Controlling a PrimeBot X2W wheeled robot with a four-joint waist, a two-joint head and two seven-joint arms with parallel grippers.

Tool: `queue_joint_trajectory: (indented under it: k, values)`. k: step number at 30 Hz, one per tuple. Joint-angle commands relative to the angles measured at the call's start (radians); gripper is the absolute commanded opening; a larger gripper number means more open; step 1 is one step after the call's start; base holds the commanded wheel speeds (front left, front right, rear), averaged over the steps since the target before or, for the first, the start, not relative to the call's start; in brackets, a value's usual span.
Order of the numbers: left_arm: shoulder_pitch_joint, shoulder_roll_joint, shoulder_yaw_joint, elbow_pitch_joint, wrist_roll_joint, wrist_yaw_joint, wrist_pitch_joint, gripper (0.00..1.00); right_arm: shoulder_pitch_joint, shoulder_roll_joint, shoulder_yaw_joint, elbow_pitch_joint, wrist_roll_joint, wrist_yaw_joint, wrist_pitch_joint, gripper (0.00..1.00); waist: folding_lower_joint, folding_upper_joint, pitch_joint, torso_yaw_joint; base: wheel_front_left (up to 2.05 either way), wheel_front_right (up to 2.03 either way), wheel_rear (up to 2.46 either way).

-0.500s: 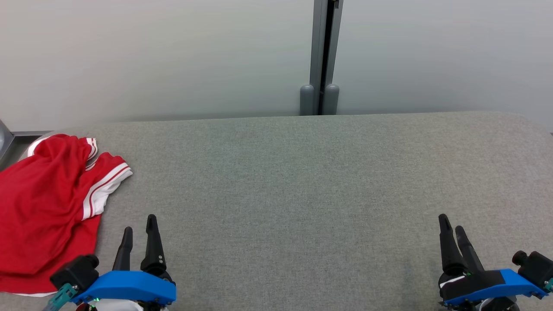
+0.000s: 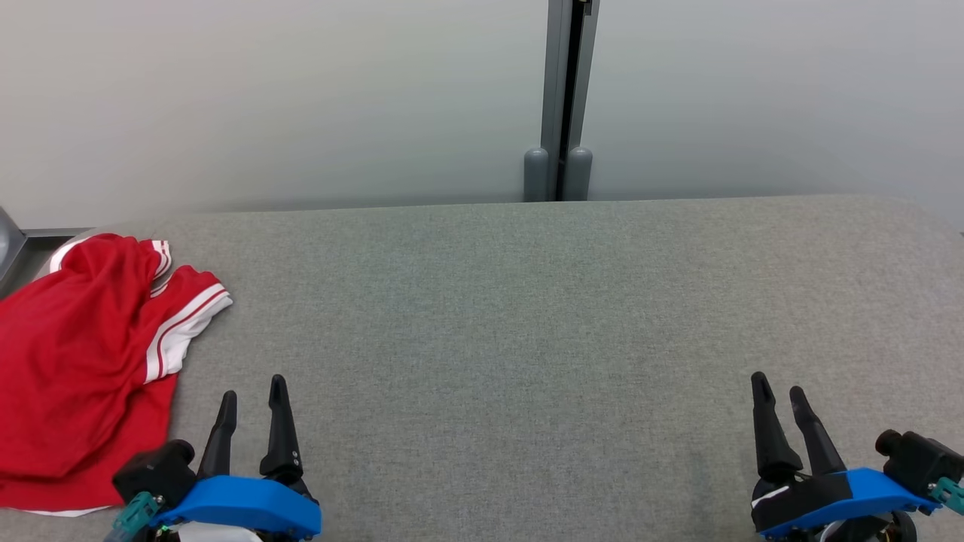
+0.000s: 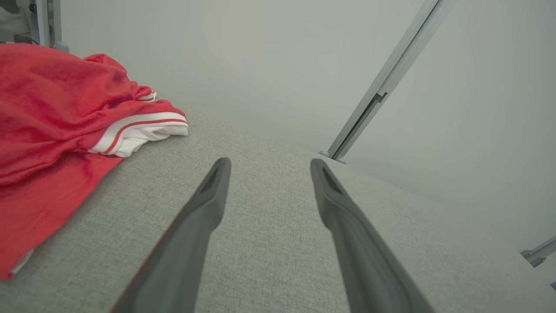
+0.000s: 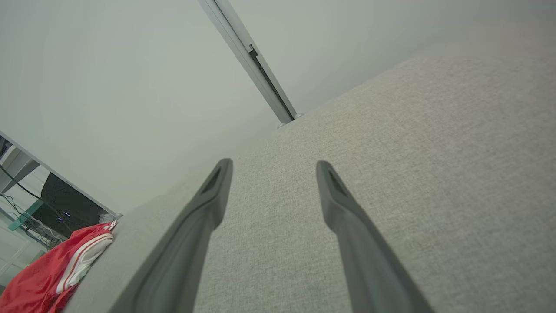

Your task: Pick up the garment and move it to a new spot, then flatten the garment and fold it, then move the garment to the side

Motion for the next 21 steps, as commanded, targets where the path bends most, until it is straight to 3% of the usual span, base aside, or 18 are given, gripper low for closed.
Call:
queue_joint_trajectory:
  k: [1,21]
  values:
    - [-0.001,0.006,-0.005,-0.004,0.023,0.005,-0.010,1.00,-0.008,-0.007,0.003,-0.008,-0.027,0.002,-0.010,1.00,0.0000,-0.0001,0.000,0.000,0.00,0.00,0.00]
    - [0.005,0.011,-0.037,0.040,0.188,0.022,-0.057,1.00,-0.007,-0.008,0.018,-0.021,-0.269,0.002,-0.003,1.00,0.0000,-0.0001,-0.001,0.005,0.00,0.00,0.00]
